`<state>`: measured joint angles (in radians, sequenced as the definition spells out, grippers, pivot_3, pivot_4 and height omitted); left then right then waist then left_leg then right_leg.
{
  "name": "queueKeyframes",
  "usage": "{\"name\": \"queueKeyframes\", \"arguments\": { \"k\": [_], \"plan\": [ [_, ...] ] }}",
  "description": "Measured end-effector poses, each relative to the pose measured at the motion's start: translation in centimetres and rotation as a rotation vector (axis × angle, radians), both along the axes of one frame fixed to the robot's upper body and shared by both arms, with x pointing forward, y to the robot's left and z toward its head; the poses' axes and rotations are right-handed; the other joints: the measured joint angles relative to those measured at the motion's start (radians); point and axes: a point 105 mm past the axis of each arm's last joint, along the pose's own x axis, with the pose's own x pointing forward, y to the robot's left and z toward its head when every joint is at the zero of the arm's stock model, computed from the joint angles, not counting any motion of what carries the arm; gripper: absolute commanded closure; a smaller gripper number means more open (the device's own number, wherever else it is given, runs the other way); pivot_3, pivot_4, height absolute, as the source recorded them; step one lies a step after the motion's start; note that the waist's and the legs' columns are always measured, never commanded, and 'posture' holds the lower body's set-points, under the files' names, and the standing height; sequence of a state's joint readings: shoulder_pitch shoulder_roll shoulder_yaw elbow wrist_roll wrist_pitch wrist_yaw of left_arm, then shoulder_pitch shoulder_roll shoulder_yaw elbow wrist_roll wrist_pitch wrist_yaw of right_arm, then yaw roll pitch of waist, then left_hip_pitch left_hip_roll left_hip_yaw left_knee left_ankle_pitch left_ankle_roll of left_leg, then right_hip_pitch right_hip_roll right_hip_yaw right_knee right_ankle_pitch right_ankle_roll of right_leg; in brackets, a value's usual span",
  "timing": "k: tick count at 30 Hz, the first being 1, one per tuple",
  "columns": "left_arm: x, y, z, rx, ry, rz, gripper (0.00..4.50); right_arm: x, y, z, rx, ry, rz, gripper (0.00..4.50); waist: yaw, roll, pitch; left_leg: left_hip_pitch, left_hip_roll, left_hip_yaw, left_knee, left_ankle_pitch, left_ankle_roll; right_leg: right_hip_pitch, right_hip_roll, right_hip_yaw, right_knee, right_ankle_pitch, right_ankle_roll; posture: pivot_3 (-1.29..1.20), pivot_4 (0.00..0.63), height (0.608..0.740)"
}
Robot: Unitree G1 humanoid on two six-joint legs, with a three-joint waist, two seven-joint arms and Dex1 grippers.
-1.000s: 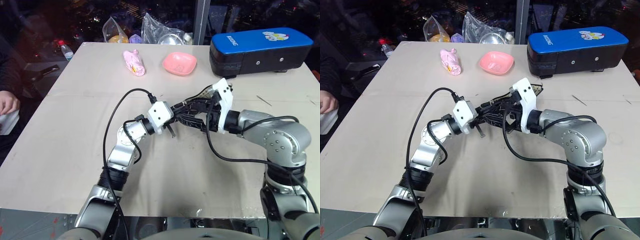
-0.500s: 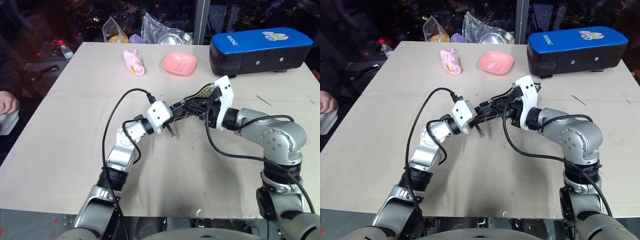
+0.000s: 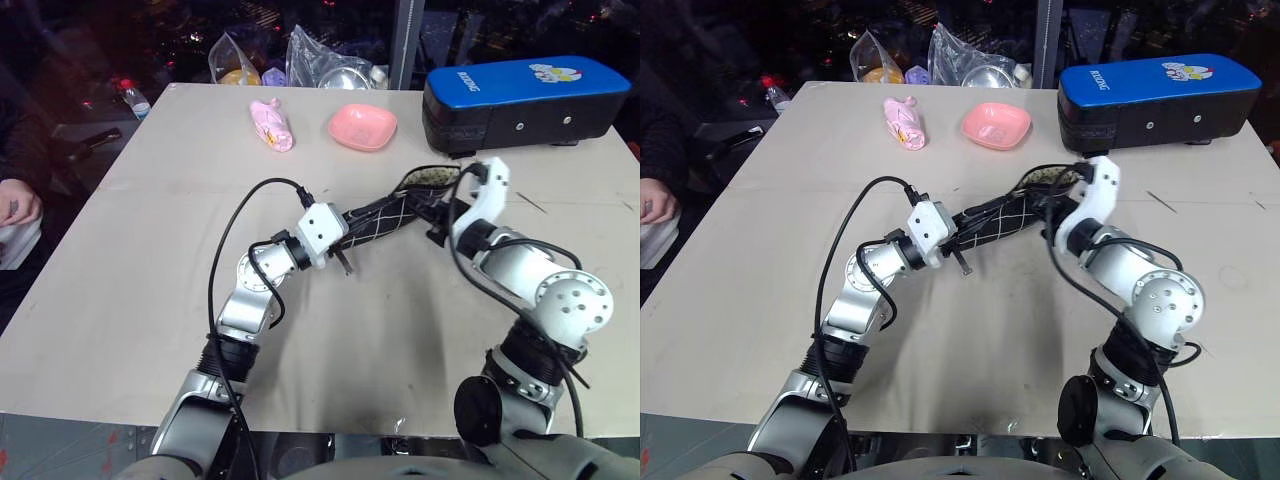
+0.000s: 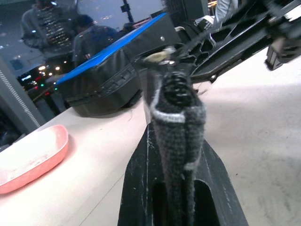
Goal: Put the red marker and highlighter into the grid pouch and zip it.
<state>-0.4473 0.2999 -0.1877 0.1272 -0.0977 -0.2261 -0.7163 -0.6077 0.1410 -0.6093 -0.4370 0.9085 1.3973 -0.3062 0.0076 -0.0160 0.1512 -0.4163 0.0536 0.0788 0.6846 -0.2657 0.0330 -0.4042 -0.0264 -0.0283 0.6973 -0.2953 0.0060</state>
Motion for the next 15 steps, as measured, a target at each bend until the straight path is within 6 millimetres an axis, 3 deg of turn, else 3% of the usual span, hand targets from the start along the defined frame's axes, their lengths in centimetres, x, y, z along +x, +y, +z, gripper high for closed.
{"name": "queueKeyframes", "arguments": {
  "k": [5, 11, 15],
  "plan": [
    [-0.1, -0.3, -0.1, 0.003, 0.001, -0.008, 4.50, 1.2, -1.9, 0.5, 0.087, 0.029, -0.116, 4.44, -0.020, 0.000, 0.000, 0.000, 0.001, 0.000, -0.001, 0.000, 0.000, 0.000, 0.001, 0.000, 0.000, 0.000, 0.000, 0.00, 0.150, 0.716],
    [0.0, -0.1, 0.1, -0.005, -0.012, 0.002, 4.50, 3.2, -6.1, 1.0, 0.206, 0.066, -0.365, 4.44, -0.019, 0.000, 0.000, 0.000, 0.000, 0.000, -0.001, 0.000, 0.000, 0.000, 0.001, 0.001, -0.001, 0.000, 0.000, 0.00, 0.150, 0.716],
    [0.2, 0.0, 0.1, 0.004, -0.027, 0.023, 4.50, 3.3, -6.4, 0.9, 0.179, 0.065, -0.367, 4.44, -0.021, 0.000, 0.000, 0.000, 0.001, 0.001, -0.002, 0.000, 0.000, -0.001, 0.001, 0.002, -0.001, 0.000, 0.000, 0.00, 0.150, 0.716]
  ]
}}
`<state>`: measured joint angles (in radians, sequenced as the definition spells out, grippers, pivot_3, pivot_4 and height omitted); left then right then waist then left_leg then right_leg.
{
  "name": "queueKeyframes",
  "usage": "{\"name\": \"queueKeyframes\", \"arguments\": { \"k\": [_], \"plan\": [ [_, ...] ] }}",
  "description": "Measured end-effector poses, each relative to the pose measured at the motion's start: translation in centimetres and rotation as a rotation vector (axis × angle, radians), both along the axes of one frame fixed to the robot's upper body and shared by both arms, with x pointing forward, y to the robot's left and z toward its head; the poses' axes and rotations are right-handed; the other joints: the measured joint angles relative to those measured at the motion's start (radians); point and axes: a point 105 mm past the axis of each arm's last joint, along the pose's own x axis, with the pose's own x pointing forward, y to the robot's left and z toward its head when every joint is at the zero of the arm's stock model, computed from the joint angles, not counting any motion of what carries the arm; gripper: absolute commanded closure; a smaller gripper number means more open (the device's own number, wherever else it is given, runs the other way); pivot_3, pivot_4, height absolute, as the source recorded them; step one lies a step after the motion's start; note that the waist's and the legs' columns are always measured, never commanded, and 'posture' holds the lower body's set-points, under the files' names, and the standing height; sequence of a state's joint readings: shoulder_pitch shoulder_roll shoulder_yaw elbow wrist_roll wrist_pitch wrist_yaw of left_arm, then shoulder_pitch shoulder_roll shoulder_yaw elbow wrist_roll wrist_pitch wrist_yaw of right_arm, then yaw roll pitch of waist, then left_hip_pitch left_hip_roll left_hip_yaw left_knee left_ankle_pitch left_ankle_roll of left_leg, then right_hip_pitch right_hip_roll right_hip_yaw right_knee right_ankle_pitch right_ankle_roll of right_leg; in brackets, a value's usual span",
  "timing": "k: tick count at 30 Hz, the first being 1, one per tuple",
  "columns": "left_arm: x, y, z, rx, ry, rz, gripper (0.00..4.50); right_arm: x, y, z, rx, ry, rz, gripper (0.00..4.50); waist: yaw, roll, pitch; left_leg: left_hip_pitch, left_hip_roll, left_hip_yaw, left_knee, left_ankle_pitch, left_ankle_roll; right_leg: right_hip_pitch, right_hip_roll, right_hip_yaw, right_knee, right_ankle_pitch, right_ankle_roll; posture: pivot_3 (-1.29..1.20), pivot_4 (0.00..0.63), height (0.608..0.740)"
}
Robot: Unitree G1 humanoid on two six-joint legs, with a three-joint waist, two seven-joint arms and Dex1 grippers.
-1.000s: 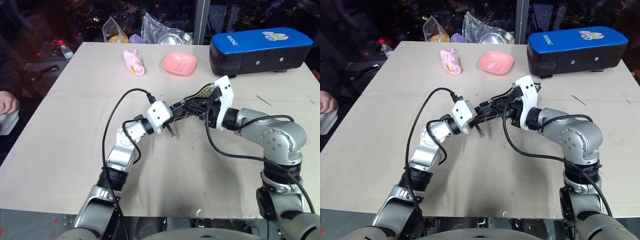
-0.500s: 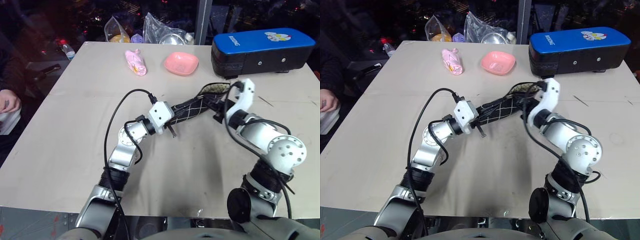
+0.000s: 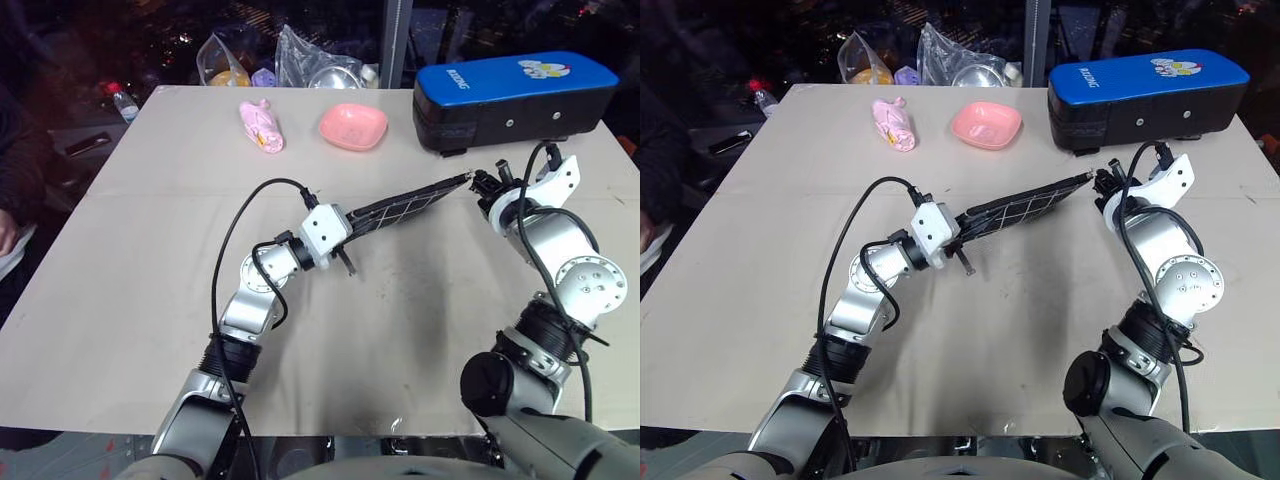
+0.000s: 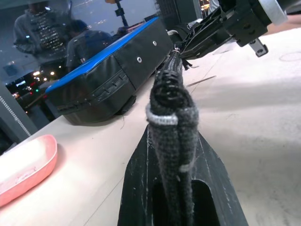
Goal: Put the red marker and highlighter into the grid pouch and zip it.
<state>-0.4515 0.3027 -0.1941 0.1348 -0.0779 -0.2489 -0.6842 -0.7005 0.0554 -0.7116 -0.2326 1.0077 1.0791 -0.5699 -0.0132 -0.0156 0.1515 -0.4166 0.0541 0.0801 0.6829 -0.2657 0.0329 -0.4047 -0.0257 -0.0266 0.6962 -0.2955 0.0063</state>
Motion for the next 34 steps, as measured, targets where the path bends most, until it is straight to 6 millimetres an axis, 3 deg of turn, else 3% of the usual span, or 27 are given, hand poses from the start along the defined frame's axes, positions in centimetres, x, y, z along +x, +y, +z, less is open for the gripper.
{"name": "queueKeyframes", "arguments": {
  "k": [2, 6, 8, 9, 10, 12, 16, 17, 23, 26, 30, 34],
  "plan": [
    [0.2, 0.2, 0.0, 0.003, -0.004, 0.013, 4.50, -0.4, 0.2, -0.4, -0.060, 0.000, 0.047, 4.44, 0.000, 0.000, 0.000, 0.000, 0.000, 0.000, 0.000, 0.000, 0.000, 0.000, 0.000, 0.000, 0.000, 0.000, 0.000, 0.00, 0.150, 0.716],
    [0.7, 1.0, -0.2, 0.032, -0.015, 0.045, 4.50, -1.7, 0.5, -1.2, -0.315, -0.042, 0.209, 3.13, 0.001, 0.000, 0.000, 0.000, 0.000, 0.001, 0.000, -0.001, 0.002, 0.000, 0.000, 0.000, 0.000, 0.000, 0.000, 0.00, 0.150, 0.716],
    [0.8, 1.2, -0.3, 0.049, -0.007, 0.039, 3.89, -2.5, -0.1, -1.4, -0.678, -0.096, 0.308, 2.17, 0.003, 0.001, 0.000, 0.000, -0.001, 0.001, 0.000, -0.003, 0.005, 0.000, 0.000, 0.000, -0.001, 0.000, 0.001, 0.00, 0.150, 0.716],
    [0.7, 1.4, -0.5, 0.059, 0.002, 0.032, 3.77, -2.6, -0.4, -1.5, -0.790, -0.111, 0.331, 1.92, 0.003, 0.001, 0.001, 0.000, -0.001, 0.001, 0.000, -0.003, 0.006, -0.001, 0.000, 0.001, -0.001, -0.001, 0.002, 0.00, 0.150, 0.716],
    [0.5, 2.0, -1.2, 0.091, 0.026, 0.026, 3.20, -3.2, -1.0, -2.2, -0.994, -0.157, 0.413, 1.21, 0.001, 0.001, 0.000, 0.000, -0.001, 0.001, 0.000, -0.004, 0.006, 0.000, 0.000, 0.001, -0.002, -0.001, 0.002, 0.00, 0.150, 0.716],
    [0.3, 3.2, -2.4, 0.120, 0.073, 0.052, 2.22, -4.3, -1.3, -4.6, -1.092, -0.176, 0.556, 0.28, -0.001, 0.000, 0.000, 0.000, 0.001, 0.001, -0.001, -0.003, 0.006, 0.000, 0.002, 0.002, -0.002, -0.001, 0.002, 0.00, 0.150, 0.716],
    [-0.5, 4.4, -4.2, 0.125, 0.169, 0.071, 0.21, -6.6, -1.7, -8.6, -1.019, -0.231, 0.752, 0.23, -0.002, 0.000, 0.001, 0.001, 0.001, 0.001, -0.001, -0.003, 0.005, 0.000, 0.003, 0.003, -0.001, -0.001, 0.002, 0.00, 0.150, 0.716],
    [-1.1, 5.0, -4.7, 0.122, 0.210, 0.069, 0.07, -7.0, -2.2, -8.9, -1.002, -0.258, 0.778, 0.23, -0.003, 0.000, 0.001, 0.002, 0.002, 0.002, -0.001, -0.003, 0.005, 0.000, 0.002, 0.003, -0.001, -0.001, 0.002, 0.00, 0.150, 0.716],
    [-5.2, 8.3, -7.2, 0.017, 0.507, 0.097, 0.07, -7.9, -5.9, -8.9, -0.966, -0.379, 0.821, 0.23, 0.001, 0.000, 0.001, 0.003, 0.002, 0.002, 0.001, -0.003, 0.005, 0.001, 0.001, 0.003, -0.001, -0.001, 0.002, 0.00, 0.150, 0.716],
    [-6.9, 10.5, -8.1, -0.049, 0.610, 0.179, 0.07, -8.8, -7.5, -10.2, -0.979, -0.378, 0.910, 0.23, 0.005, 0.000, 0.001, 0.003, 0.001, 0.001, 0.001, -0.003, 0.006, 0.001, 0.000, 0.002, -0.001, -0.001, 0.002, 0.00, 0.150, 0.716],
    [-8.1, 12.2, -8.7, -0.064, 0.630, 0.260, 0.02, -9.3, -8.6, -10.7, -0.930, -0.370, 0.957, 0.11, 0.005, 0.000, 0.001, 0.003, 0.001, 0.001, 0.001, -0.003, 0.006, 0.002, 0.000, 0.002, -0.001, -0.001, 0.001, 0.00, 0.150, 0.716],
    [-9.0, 12.2, -8.8, -0.033, 0.622, 0.283, 0.02, -9.2, -8.9, -10.3, -0.923, -0.409, 0.961, 0.11, 0.004, 0.001, 0.001, 0.004, 0.001, 0.001, 0.001, -0.003, 0.006, 0.002, 0.000, 0.002, 0.000, -0.001, 0.001, 0.00, 0.150, 0.716]
  ]
}}
